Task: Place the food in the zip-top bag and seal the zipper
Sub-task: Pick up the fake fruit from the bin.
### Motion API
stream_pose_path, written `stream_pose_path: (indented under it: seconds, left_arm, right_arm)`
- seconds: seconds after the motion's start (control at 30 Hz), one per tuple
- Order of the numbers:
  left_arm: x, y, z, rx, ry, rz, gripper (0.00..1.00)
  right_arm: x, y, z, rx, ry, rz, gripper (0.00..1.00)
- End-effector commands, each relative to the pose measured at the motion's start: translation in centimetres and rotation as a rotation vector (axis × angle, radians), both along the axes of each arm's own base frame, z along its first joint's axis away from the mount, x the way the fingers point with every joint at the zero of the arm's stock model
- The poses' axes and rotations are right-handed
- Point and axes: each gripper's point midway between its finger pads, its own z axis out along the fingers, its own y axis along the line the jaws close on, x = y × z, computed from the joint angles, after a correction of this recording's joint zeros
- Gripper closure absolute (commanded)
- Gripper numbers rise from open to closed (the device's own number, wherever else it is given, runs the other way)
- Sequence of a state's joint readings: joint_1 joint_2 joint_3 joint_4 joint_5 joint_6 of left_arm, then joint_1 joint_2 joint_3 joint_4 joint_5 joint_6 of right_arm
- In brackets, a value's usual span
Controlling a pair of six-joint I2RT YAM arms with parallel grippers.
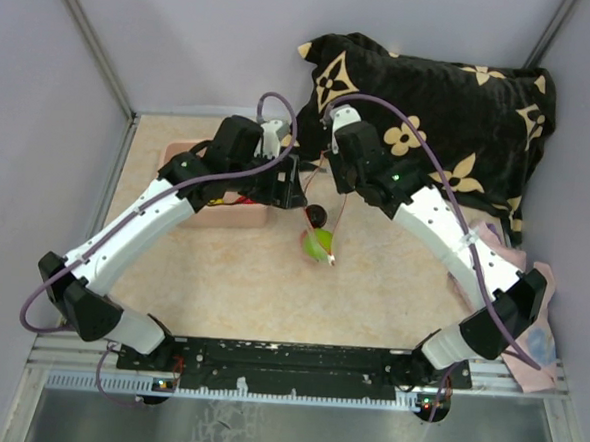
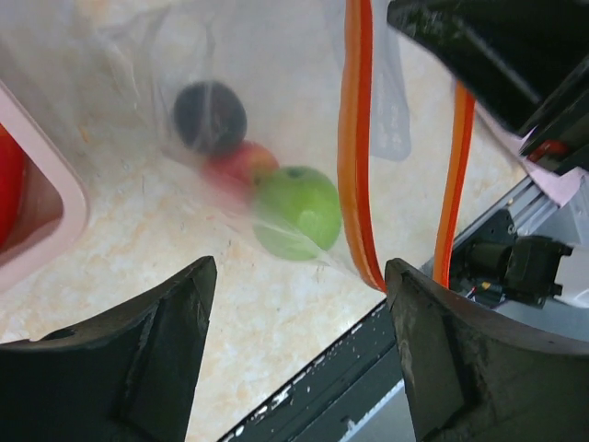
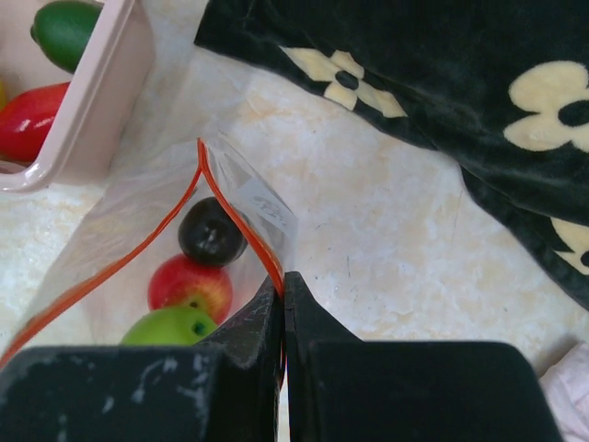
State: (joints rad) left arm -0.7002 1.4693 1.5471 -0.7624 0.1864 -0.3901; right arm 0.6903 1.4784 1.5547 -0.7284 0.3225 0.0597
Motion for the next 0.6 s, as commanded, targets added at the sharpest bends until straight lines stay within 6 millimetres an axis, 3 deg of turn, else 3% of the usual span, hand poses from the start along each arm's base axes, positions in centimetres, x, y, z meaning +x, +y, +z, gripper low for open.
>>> stream_pose_path:
  seconds: [0.0, 0.2, 0.3, 0.4, 0.57]
  left_arm:
    - [2.3, 0.4, 2.7, -0.015, -0.1, 0.024, 0.18]
    - [4.7, 2.1, 3.6, -0.017, -0.138, 0.063, 0.13]
    - [6.7, 5.0, 3.4, 0.013, -0.152, 0.14, 0.11]
    - [8.9, 7.9, 1.7, 0.053, -0.13, 0.199, 0.11]
    - [12.3, 11.5, -3.3, 0.182, -0.058, 0.287, 0.1]
  right_arm:
    - [0.8, 0.4, 4.8, 0.092, -0.106, 0.012, 1.0]
    - [1.0, 0.1, 5.2, 0.08, -0.117, -0.002, 1.0]
    - [1.0, -0.8, 5.7, 0.045, -0.134, -0.023, 1.0]
    - [1.3, -2.2, 5.9, -0.024, -0.156, -0.061, 1.0]
    - [1.5, -2.7, 4.9, -0.091, -0.146, -0.062, 1.0]
